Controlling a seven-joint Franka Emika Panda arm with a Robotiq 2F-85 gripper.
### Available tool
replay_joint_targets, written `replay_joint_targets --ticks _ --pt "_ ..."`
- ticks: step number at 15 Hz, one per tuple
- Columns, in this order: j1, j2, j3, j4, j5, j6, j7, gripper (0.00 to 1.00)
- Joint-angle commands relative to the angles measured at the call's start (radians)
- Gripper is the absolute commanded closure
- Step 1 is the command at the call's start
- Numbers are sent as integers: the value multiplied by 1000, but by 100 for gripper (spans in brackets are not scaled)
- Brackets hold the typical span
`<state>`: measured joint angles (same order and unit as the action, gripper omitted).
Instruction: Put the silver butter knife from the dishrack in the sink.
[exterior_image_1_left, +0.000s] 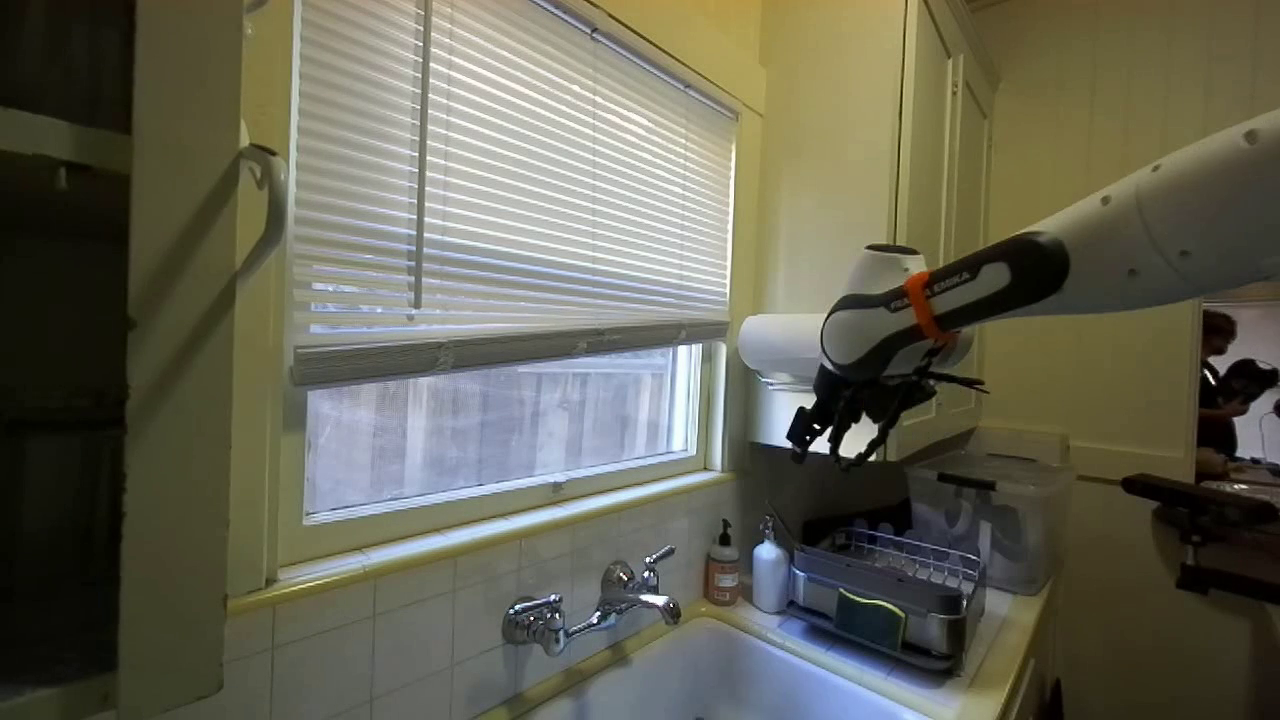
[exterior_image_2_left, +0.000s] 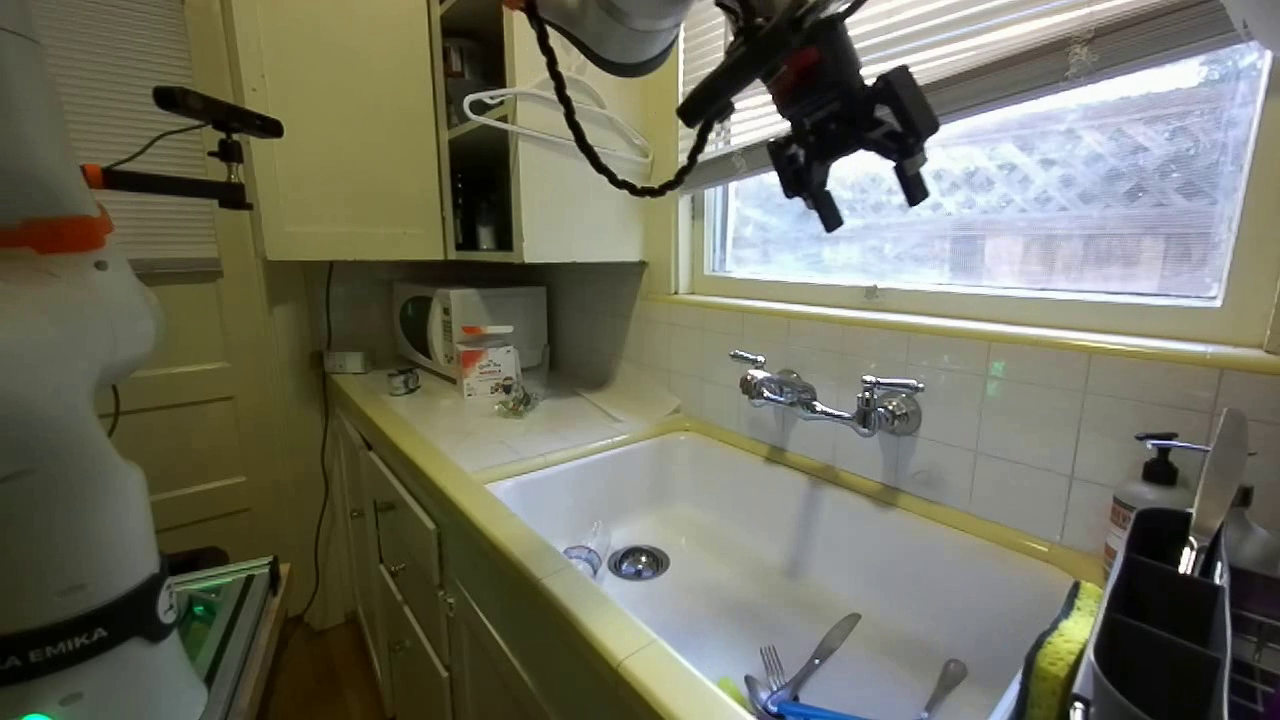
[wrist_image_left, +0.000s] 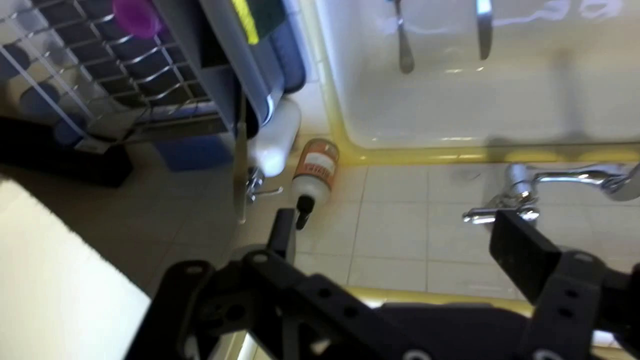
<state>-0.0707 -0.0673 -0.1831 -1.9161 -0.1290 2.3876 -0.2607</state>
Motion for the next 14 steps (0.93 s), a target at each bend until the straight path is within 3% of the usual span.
replay_joint_targets --ticks 1,2,4,7,8,10,11,14 --pt "-12 254 -4 245 -193 106 139 0" --pt "-26 320 0 309 -255 126 190 0" --pt "4 436 -60 418 -373 129 315 0" --pt "12 583 -132 551 -463 69 453 0" --pt "16 609 -149 577 -470 37 474 0" --pt "-10 648 -102 626 -382 -56 399 0" --pt "-6 599 -119 543 -421 31 421 0" --pt "-3 641 -111 599 -406 -21 419 0"
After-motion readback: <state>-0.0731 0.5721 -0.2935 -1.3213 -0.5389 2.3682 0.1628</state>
